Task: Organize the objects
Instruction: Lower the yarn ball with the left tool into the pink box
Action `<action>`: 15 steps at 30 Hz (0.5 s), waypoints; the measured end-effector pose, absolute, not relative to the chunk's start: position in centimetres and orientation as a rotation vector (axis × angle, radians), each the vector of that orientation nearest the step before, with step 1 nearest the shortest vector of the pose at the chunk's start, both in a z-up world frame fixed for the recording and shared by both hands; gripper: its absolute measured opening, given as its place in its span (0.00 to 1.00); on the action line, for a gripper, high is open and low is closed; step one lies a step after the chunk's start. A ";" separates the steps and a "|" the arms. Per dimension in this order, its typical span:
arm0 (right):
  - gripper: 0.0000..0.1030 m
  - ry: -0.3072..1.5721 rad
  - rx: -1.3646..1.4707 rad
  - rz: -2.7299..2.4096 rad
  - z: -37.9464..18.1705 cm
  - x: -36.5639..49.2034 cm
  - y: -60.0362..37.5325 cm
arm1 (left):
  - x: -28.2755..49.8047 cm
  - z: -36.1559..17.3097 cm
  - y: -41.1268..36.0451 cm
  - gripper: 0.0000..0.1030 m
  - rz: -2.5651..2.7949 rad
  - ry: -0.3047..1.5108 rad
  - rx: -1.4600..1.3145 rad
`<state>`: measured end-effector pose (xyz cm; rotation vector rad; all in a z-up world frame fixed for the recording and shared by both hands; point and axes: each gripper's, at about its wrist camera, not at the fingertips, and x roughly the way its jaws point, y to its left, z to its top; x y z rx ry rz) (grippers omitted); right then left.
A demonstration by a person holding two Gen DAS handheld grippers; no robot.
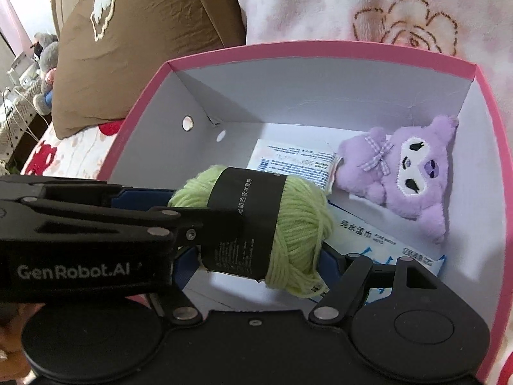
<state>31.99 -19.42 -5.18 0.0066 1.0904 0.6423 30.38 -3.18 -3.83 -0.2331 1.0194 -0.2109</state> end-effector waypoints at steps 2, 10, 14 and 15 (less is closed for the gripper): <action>0.80 1.093 0.006 0.635 -5.3 32.0 -19.0 | 30.7 -4.2 -2.8 0.44 -0.196 1.034 -0.238; 0.75 1.017 -0.044 0.615 -5.4 30.9 -18.5 | 30.3 -3.8 -2.5 0.40 -0.185 1.006 -0.131; 0.75 1.004 -0.046 0.563 -5.3 30.6 -17.5 | 29.7 -3.9 -2.4 0.37 -0.189 0.994 -0.139; 0.75 1.002 -0.045 0.552 -5.4 30.6 -17.3 | 29.7 -4.0 -2.3 0.36 -0.188 0.995 -0.151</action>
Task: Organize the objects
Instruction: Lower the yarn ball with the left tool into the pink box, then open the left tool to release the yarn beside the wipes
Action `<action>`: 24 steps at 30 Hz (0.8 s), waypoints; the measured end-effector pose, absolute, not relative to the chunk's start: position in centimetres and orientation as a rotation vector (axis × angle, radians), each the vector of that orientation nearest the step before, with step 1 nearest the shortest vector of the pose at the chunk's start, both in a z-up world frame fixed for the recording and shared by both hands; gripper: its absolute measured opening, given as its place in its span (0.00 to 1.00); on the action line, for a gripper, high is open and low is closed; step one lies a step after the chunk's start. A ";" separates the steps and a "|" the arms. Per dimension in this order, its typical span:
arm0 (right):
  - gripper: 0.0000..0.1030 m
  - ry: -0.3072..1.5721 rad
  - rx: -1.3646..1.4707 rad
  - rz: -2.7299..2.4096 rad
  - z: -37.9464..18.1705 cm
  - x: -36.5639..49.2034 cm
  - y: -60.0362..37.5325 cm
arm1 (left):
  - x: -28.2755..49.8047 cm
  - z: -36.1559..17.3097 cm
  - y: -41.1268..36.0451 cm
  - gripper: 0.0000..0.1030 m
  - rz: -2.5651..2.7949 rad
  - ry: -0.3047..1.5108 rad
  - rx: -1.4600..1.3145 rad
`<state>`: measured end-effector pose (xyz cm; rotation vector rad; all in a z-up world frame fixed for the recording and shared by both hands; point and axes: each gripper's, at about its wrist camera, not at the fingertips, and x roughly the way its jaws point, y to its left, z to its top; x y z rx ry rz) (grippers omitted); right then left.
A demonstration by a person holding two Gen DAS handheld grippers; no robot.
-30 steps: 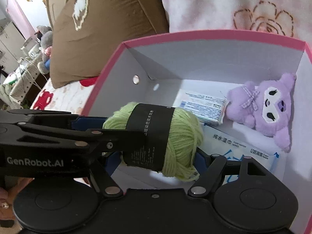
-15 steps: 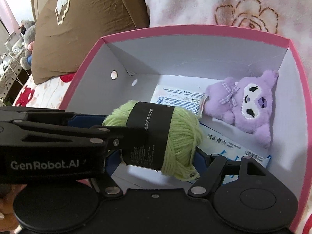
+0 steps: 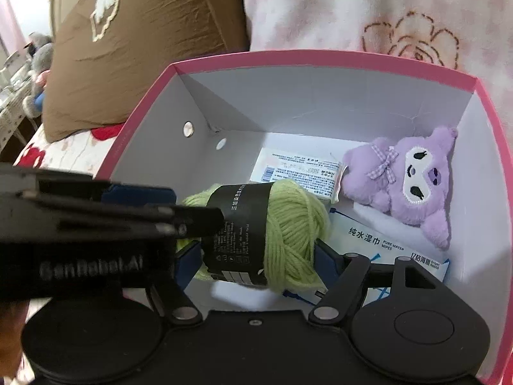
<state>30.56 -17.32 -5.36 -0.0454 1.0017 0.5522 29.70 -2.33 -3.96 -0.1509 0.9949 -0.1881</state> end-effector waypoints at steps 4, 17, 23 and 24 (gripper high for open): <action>0.77 0.993 -0.059 0.580 -5.4 30.0 -16.8 | 29.7 -4.2 -2.4 0.36 -0.176 0.973 -0.168; 0.78 0.892 -0.220 0.691 1.3 23.9 -20.0 | 28.1 -1.7 -2.5 0.36 -0.140 0.980 -0.168; 0.82 0.808 -0.288 0.692 3.4 21.3 -20.0 | 26.3 0.8 -1.7 0.36 -0.149 1.015 -0.209; 0.82 0.801 -0.286 0.692 3.7 21.0 -20.1 | 25.9 1.2 -1.5 0.37 -0.146 1.018 -0.215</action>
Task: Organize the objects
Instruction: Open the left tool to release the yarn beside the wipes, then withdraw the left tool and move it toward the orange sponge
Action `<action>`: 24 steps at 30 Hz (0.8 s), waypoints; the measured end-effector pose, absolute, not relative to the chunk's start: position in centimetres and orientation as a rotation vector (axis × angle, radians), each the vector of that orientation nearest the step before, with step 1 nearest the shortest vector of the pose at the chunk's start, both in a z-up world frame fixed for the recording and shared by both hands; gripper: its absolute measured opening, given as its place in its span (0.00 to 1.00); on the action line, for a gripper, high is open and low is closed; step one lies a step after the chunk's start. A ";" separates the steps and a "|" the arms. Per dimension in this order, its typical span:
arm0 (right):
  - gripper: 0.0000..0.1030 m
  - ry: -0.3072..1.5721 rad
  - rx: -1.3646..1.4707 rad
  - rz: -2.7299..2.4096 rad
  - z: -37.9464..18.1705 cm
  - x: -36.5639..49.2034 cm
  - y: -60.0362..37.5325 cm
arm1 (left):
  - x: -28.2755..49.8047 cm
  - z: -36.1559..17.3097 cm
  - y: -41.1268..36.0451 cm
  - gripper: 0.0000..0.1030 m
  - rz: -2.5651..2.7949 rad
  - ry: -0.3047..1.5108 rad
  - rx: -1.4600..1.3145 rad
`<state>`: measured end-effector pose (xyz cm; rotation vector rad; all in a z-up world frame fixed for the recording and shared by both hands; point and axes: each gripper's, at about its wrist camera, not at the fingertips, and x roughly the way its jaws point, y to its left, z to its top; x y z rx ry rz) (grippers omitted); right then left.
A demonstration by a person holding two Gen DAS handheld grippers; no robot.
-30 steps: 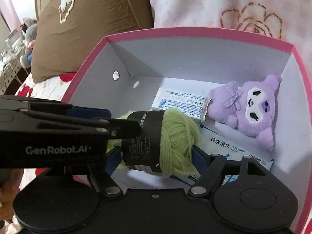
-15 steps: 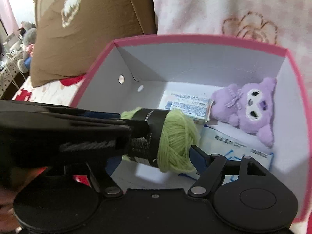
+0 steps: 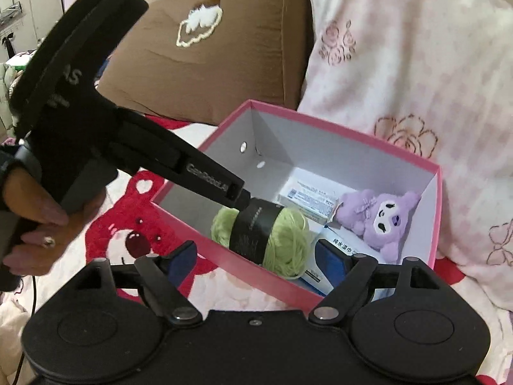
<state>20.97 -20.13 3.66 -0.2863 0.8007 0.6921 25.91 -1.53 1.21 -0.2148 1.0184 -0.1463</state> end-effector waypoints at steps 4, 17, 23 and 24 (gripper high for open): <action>0.83 0.799 -0.262 0.685 4.5 20.0 -20.7 | 24.1 3.0 -1.3 0.37 -0.144 1.009 -0.200; 0.84 0.756 -0.259 0.705 8.5 14.8 -22.6 | 17.6 7.4 -0.6 0.43 -0.184 0.984 -0.221; 0.86 0.753 -0.268 0.711 9.7 12.0 -24.1 | 14.4 8.7 -1.8 0.49 -0.233 0.968 -0.175; 0.86 0.753 -0.275 0.708 9.7 11.6 -24.2 | 13.9 8.9 -2.0 0.50 -0.244 0.968 -0.171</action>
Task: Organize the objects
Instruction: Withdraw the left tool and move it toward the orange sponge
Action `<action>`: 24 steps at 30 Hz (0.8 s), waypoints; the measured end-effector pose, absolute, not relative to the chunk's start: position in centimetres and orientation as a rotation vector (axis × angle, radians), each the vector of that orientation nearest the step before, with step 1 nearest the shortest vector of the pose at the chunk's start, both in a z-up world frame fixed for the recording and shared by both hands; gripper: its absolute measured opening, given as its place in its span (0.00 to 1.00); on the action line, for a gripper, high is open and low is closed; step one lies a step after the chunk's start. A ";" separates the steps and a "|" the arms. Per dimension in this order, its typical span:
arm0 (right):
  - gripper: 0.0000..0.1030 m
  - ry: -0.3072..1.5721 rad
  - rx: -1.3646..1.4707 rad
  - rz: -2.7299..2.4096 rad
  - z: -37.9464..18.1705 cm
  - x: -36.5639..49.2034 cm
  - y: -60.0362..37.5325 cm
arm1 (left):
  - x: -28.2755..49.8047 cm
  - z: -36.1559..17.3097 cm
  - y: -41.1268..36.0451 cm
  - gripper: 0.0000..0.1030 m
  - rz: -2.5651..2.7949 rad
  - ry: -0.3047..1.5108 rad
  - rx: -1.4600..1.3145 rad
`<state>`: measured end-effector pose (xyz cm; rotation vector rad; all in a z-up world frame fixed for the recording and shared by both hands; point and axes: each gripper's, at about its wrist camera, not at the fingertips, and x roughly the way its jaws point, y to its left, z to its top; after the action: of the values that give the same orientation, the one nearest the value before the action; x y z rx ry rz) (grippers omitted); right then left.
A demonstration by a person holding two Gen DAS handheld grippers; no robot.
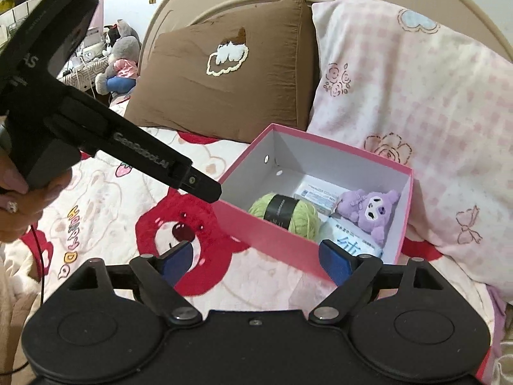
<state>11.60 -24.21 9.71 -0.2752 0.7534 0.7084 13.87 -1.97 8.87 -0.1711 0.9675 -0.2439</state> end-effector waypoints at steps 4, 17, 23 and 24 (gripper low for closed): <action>0.89 0.758 -0.293 0.704 9.5 10.2 -24.8 | 12.1 9.0 -2.8 0.56 -0.273 0.971 -0.147; 0.89 0.842 -0.338 0.766 6.2 7.3 -26.0 | 9.2 6.0 -3.8 0.65 -0.319 1.013 -0.074; 0.89 0.888 -0.340 0.801 4.3 7.0 -25.8 | 8.9 4.4 -4.1 0.78 -0.346 1.027 -0.124; 0.89 0.891 -0.334 0.802 4.0 7.1 -25.9 | 8.8 4.2 -4.3 0.79 -0.351 1.022 -0.120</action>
<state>7.06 -25.87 4.02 -0.3338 0.8910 0.8017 8.81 -4.27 4.17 -0.1196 1.0218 -0.3507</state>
